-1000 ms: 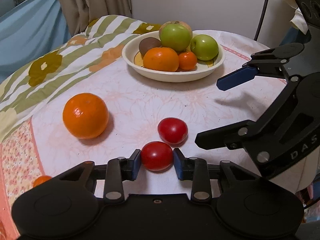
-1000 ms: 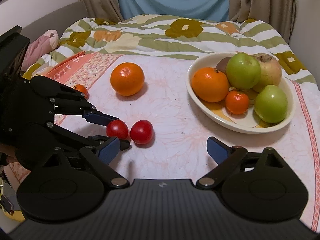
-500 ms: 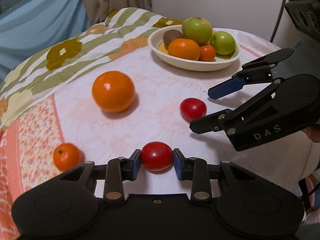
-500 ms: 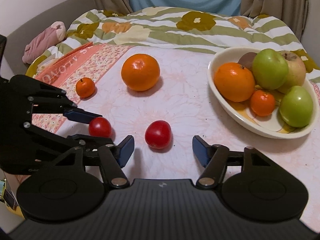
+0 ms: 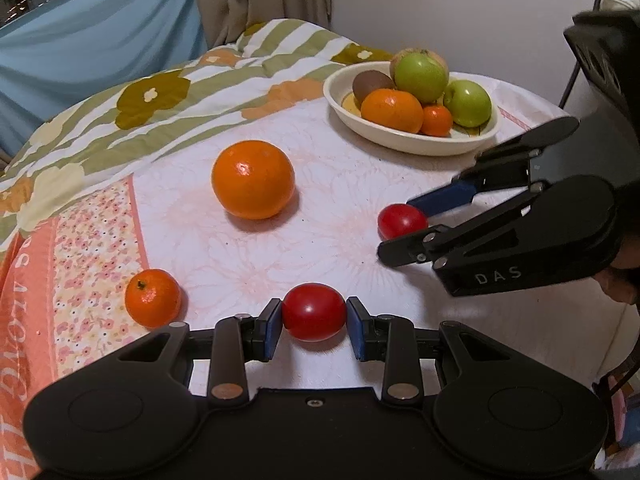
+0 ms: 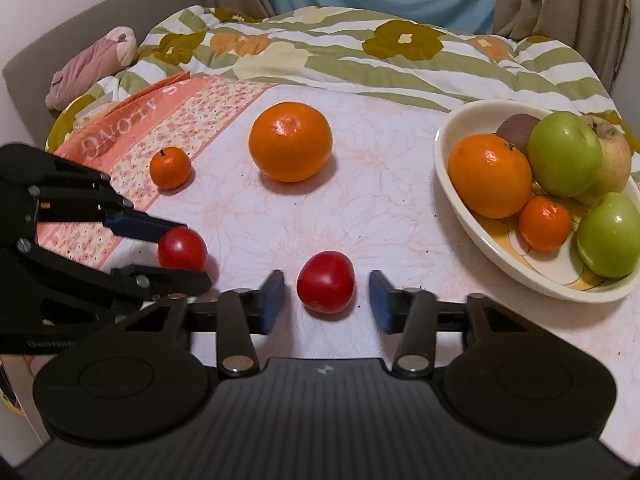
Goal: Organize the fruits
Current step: 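Grasp a red cherry tomato with the left tool while the right tool grasps the other, then carry both cherry tomatoes over the duck bowl with both tools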
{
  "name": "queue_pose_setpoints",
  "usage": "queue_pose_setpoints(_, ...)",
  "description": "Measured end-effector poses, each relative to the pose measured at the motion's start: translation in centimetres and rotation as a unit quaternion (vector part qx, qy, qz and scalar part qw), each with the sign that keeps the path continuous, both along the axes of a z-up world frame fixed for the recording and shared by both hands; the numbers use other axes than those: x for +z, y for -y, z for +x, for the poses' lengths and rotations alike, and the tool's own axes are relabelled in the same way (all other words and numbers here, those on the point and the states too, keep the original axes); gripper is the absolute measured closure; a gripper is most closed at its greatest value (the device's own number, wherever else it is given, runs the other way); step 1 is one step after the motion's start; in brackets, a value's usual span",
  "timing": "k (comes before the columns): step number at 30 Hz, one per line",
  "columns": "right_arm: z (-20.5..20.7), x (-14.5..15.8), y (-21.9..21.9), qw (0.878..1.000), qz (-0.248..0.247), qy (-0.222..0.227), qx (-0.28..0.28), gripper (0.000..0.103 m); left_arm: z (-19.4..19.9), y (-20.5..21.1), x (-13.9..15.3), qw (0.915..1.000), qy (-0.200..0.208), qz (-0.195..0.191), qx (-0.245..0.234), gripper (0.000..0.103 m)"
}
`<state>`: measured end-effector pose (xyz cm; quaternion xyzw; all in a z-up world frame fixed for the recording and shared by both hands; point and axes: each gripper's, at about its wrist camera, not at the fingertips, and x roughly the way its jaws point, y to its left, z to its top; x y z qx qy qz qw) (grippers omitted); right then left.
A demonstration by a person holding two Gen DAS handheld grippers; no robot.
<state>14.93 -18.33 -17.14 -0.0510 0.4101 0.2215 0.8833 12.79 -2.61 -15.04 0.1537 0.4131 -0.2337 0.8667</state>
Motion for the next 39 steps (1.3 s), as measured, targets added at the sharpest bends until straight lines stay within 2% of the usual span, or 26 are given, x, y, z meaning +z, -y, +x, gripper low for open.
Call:
queue_pose_setpoints(10,-1.2,2.0,0.7,1.0,0.002,0.012,-0.013,0.058,-0.9,-0.1,2.0,0.9997,0.012,-0.005,0.019,0.065)
queue_pose_setpoints(20,-3.8,7.5,3.3,0.998,0.02,0.035,-0.039,0.058,-2.3,1.4,6.7,0.9983,0.047,-0.017,0.03,0.065)
queue_pose_setpoints(32,-5.4,12.6,9.7,0.993,0.038,0.067,-0.086,0.058,-2.5,6.9,11.6,0.9955,0.075,-0.051,0.027,0.065)
queue_pose_setpoints(39,-4.5,13.7,14.2,0.99,0.039,0.081,-0.105,0.058,-1.5,11.4,12.3,0.995,0.081,-0.058,0.011,0.065)
